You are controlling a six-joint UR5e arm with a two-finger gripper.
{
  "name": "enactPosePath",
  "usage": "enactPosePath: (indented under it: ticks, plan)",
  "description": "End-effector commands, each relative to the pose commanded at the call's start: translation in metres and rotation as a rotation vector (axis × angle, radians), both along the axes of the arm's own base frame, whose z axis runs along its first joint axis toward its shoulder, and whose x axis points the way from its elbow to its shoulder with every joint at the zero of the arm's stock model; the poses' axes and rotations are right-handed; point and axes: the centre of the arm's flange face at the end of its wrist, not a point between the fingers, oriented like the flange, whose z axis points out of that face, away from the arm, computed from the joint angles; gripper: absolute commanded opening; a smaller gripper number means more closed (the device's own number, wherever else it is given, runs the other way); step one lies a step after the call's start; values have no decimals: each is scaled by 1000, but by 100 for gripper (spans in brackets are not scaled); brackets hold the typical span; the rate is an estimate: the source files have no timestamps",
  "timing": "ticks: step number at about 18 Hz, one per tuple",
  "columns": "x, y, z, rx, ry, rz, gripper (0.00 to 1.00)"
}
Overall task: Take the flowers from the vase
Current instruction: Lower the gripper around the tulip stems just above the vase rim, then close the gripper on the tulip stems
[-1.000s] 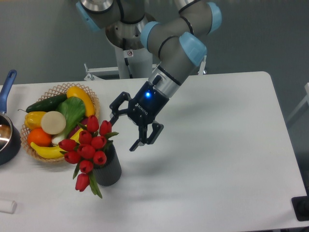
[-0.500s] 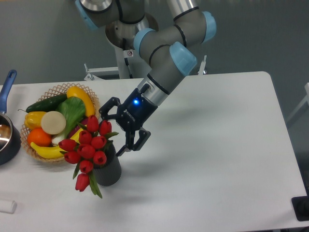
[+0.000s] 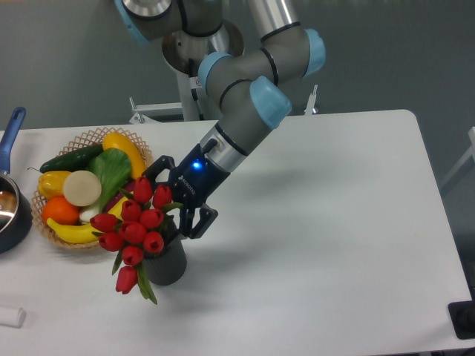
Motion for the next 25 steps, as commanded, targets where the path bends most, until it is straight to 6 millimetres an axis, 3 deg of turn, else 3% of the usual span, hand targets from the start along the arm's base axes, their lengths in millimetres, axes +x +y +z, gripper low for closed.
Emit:
enactPosePath:
  ticks: [5,8,15,25]
  plan:
    - [-3,8,0,1,3,-6,98]
    - [-4,10,-7,-9,-4,-6,72]
    - [-4,9,-9,-11,-10,-4,48]
    - [-11,6,8,10,-10,16,44]
